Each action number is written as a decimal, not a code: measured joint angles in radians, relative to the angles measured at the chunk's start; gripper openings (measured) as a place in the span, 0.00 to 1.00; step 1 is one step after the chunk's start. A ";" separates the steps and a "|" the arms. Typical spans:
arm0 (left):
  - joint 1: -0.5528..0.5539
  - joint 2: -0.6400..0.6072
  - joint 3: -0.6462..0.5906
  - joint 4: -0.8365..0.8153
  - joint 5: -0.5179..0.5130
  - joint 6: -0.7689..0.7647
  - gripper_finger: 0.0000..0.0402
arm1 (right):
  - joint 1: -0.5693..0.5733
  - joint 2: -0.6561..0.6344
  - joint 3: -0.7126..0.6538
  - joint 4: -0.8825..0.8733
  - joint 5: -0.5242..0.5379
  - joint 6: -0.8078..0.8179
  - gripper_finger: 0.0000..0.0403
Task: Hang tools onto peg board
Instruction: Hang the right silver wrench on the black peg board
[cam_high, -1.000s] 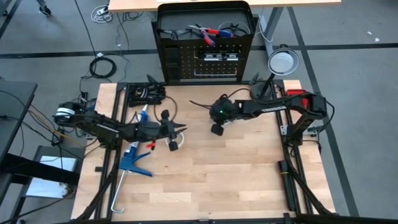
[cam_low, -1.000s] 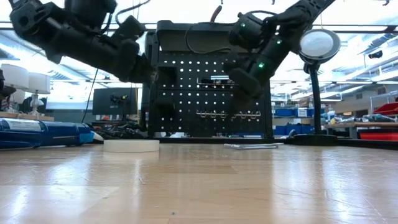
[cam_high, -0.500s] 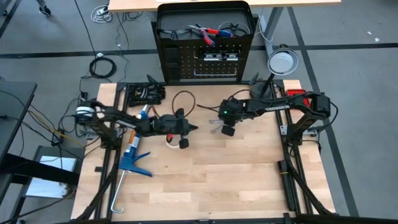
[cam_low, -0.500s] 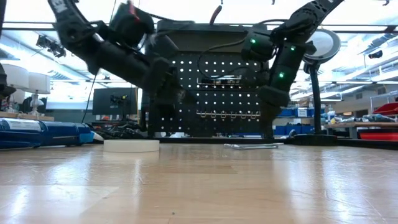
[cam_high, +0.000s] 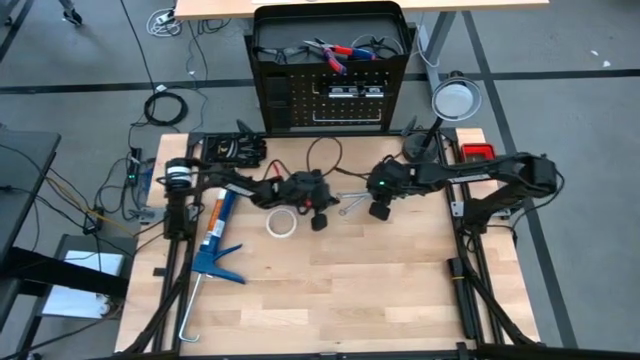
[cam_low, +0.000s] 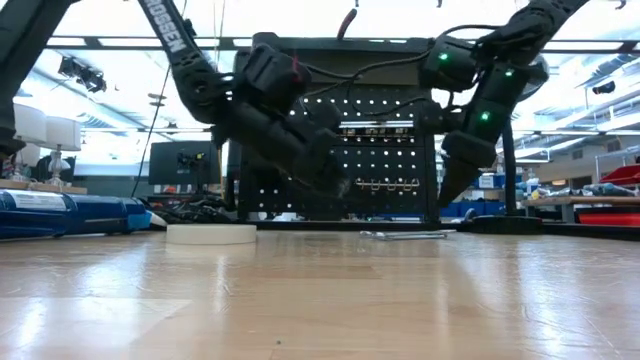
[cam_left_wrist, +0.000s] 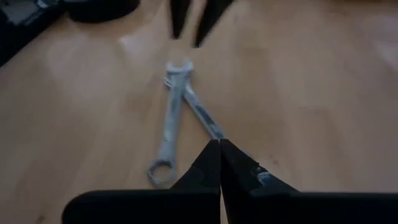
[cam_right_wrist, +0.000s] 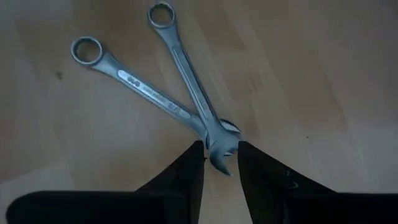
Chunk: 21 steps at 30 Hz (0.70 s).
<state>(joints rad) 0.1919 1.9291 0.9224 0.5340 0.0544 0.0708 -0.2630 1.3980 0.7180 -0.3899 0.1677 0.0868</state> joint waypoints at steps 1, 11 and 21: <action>0.006 0.013 0.010 0.002 -0.003 0.000 0.00 | 0.001 -0.018 -0.015 0.007 0.000 0.000 0.27; 0.069 0.076 0.046 -0.013 -0.002 -0.028 0.00 | 0.006 -0.084 -0.156 0.238 -0.001 0.014 0.27; 0.070 0.150 0.107 -0.046 0.013 -0.024 0.00 | 0.012 -0.084 -0.166 0.239 0.000 0.012 0.27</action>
<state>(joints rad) 0.2615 2.0793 1.0298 0.4882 0.0670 0.0467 -0.2508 1.3139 0.5522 -0.1514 0.1677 0.0991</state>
